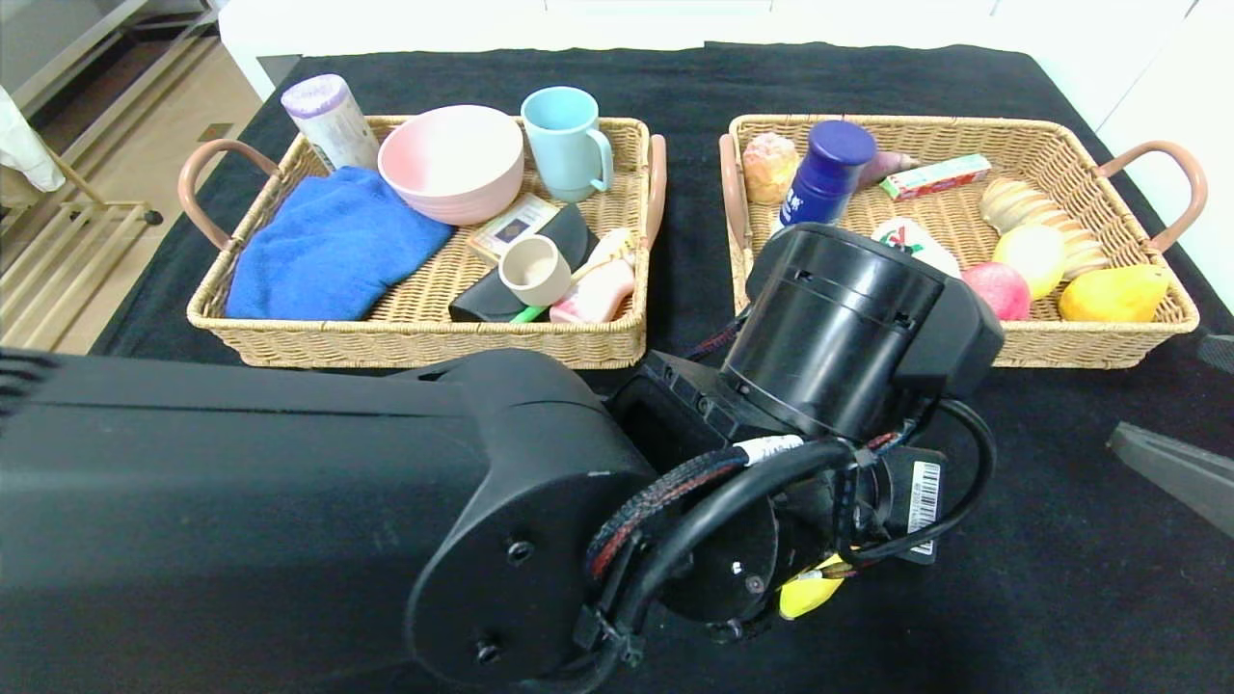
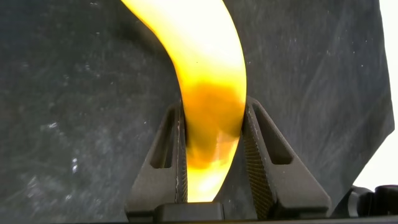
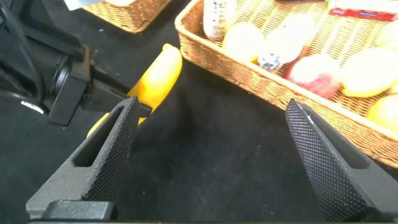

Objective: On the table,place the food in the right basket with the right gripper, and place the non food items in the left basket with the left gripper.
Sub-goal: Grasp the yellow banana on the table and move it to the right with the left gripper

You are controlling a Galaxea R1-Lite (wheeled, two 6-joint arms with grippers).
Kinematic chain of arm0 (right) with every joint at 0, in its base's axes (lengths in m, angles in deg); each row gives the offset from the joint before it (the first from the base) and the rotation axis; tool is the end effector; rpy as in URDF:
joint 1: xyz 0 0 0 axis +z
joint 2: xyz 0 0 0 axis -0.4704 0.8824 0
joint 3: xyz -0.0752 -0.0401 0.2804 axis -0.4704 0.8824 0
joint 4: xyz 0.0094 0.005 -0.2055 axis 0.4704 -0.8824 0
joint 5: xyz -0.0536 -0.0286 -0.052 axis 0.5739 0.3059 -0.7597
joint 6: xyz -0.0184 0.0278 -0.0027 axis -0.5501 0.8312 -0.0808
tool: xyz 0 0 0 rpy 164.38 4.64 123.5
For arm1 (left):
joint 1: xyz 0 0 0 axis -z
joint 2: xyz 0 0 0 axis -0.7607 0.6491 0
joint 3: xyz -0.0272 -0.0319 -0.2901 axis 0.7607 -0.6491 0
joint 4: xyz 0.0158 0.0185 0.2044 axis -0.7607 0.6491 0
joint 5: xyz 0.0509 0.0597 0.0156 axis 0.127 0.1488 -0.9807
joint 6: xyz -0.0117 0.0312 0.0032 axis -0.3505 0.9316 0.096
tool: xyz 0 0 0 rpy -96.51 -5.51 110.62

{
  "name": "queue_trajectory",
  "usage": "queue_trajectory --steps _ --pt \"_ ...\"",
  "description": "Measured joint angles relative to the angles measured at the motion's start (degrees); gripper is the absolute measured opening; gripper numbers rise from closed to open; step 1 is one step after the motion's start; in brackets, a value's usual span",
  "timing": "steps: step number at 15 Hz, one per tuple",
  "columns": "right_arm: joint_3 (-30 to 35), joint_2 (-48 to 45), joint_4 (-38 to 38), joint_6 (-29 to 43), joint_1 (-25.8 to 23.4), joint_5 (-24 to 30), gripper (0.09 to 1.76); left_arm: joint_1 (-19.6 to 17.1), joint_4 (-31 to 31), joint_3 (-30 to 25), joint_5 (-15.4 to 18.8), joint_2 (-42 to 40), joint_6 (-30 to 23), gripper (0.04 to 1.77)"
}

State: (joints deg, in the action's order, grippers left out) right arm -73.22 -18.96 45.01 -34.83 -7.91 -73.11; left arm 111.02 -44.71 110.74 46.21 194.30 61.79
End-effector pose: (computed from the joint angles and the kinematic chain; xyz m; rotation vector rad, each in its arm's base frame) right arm 0.1352 0.0556 0.2515 -0.1759 -0.0067 0.5239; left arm 0.2067 -0.3631 0.2174 -0.1005 0.5523 -0.7001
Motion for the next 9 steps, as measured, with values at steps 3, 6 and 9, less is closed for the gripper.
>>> queue_trajectory --steps 3,6,9 --pt "-0.1 0.1 0.0 0.0 -0.2 0.0 1.71 0.0 -0.4 0.6 0.0 1.1 -0.1 0.61" --pt "0.0 0.8 0.1 0.0 -0.7 -0.1 1.71 -0.3 -1.6 0.7 -0.1 1.9 -0.3 0.61" --pt "0.0 1.2 0.1 0.0 -0.9 0.0 1.71 -0.4 -1.7 0.9 -0.1 2.3 -0.3 0.83"
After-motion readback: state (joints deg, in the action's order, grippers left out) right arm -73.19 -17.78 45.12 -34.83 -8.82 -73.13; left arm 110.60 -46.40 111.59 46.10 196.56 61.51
